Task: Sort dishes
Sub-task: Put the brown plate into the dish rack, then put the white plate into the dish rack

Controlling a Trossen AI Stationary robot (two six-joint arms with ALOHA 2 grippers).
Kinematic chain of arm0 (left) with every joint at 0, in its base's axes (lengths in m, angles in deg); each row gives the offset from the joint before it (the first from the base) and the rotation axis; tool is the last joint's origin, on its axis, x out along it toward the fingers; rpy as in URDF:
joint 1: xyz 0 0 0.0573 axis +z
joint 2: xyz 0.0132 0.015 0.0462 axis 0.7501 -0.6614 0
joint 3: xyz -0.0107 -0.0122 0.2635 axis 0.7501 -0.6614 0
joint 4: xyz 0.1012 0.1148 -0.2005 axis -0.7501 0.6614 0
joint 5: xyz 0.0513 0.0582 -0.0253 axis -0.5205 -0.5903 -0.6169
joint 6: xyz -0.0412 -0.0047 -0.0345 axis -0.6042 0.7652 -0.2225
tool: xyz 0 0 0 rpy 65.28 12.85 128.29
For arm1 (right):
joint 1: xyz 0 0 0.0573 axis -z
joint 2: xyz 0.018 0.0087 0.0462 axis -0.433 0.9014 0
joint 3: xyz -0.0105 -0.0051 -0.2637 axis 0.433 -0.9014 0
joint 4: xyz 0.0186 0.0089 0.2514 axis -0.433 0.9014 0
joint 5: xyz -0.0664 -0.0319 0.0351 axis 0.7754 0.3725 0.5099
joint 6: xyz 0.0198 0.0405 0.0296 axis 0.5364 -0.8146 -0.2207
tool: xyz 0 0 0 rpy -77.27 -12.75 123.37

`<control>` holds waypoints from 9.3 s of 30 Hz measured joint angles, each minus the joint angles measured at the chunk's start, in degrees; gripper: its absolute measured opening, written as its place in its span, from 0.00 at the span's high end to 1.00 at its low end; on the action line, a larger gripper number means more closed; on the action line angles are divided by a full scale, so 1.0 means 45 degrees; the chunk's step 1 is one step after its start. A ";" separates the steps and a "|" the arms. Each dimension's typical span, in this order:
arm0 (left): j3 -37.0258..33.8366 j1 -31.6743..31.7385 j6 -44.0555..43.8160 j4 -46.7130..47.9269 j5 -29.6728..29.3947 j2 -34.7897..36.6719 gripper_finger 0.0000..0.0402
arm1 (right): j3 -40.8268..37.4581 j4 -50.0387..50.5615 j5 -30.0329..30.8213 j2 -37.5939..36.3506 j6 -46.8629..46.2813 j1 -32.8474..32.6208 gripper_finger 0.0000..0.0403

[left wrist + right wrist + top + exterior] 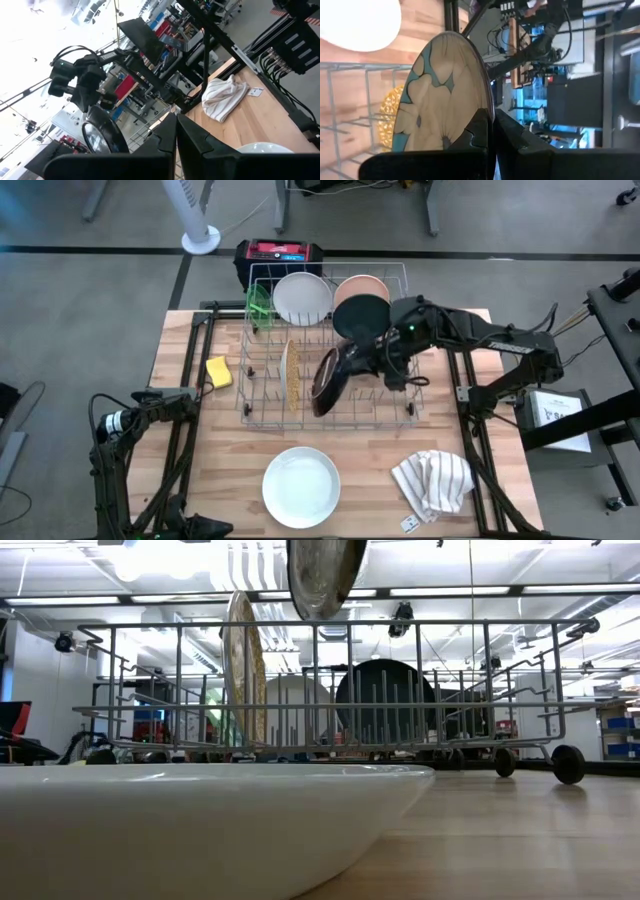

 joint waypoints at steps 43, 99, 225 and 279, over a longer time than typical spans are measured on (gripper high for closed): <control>0.0000 0.0576 0.0406 0.0151 0.0010 0.0010 1.00 | 0.0015 0.0585 -0.0947 0.2332 0.4196 0.1498 1.00; 0.0000 0.0575 0.0329 0.0133 0.0010 0.0010 1.00 | 0.0019 0.0561 -0.0903 0.4311 0.4111 0.1632 0.99; -0.0010 0.0576 0.0183 0.0000 0.0019 0.0000 1.00 | 0.0005 -0.0231 -0.0127 0.3874 0.0238 0.1607 0.58; -0.0010 0.0575 0.0188 -0.0107 0.0039 0.0000 1.00 | 0.0019 0.2086 0.1195 0.1707 -0.2938 0.0544 0.55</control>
